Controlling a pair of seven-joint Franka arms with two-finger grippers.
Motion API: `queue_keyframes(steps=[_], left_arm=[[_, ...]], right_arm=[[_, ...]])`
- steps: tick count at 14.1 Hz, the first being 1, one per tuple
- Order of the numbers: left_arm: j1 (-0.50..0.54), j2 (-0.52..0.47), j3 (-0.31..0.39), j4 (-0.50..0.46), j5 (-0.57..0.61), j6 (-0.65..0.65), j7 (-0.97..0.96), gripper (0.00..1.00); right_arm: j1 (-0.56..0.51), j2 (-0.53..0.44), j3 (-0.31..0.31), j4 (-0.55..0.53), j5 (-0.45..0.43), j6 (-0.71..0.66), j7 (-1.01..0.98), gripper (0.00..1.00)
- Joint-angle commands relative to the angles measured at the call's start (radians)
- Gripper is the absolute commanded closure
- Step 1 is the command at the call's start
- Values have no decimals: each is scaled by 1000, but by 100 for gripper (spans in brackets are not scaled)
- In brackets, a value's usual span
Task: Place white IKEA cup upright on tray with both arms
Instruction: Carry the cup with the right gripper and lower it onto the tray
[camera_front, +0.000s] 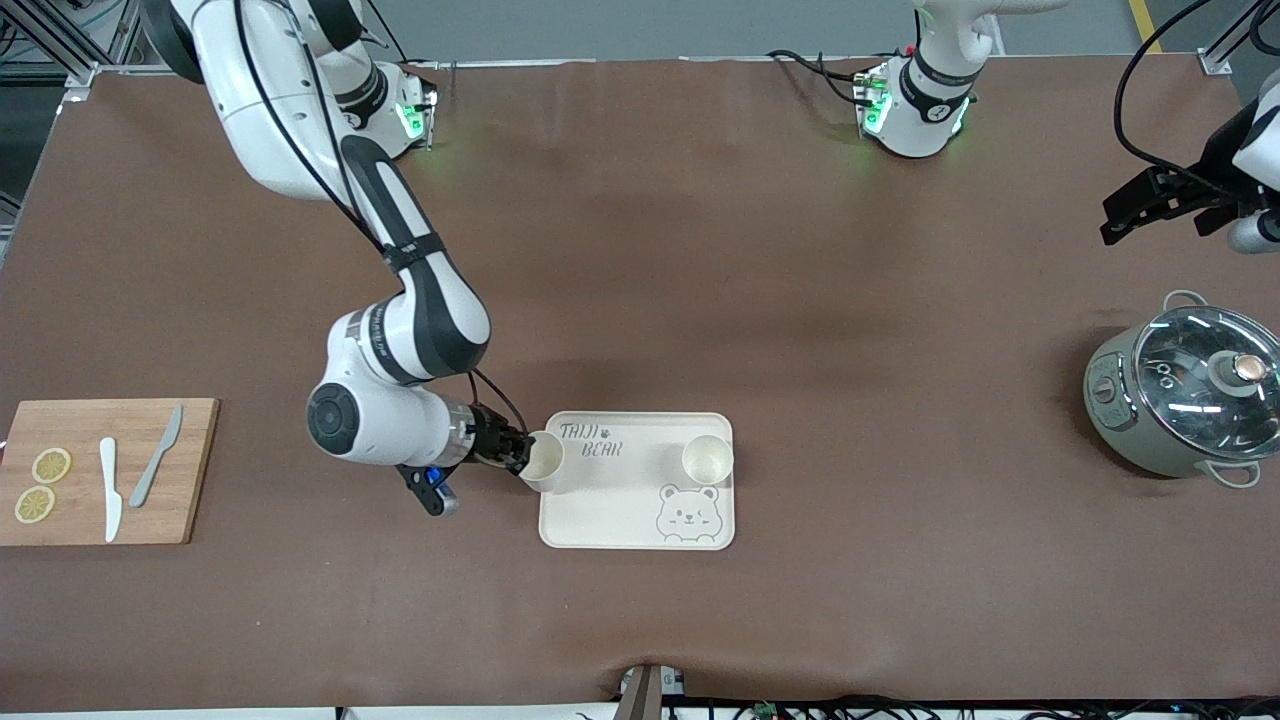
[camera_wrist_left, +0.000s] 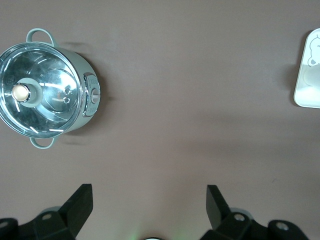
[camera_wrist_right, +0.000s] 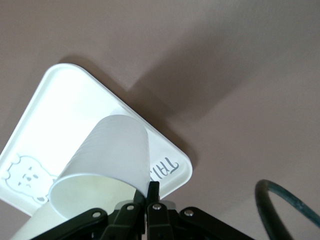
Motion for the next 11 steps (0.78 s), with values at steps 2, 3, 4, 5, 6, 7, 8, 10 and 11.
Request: queue_keyframes(steps=[2,3,4,5,6,7,8,10,11], left_arm=[[-1,-9,4,10,-20,3,26,0],[-1,-8,4,10,-20,3,37,0],[-1,-8,4,10,-20,3,40,0],[-1,-8,4,10,-20,5,40,0],[-1,0,4,10,-20,8,39,0],[-4,6,4,15,-20,9,40,0],[-8,6,1,18,-22,9,40,0],[-13,3,0,18,-36,8,39,0],[-13,3,-2,18,-34,8,39,0]], right_arm=[[11,48,17,53,30,10,129,100],[13,63,26,64,30,25,164,100],[22,74,29,71,32,39,184,100],[31,79,28,73,30,41,191,100],[36,82,28,73,32,41,194,100],[40,83,28,73,32,39,197,100],[43,83,28,70,32,39,197,100],[60,85,26,68,27,42,201,66],[62,85,26,68,24,42,201,63]])
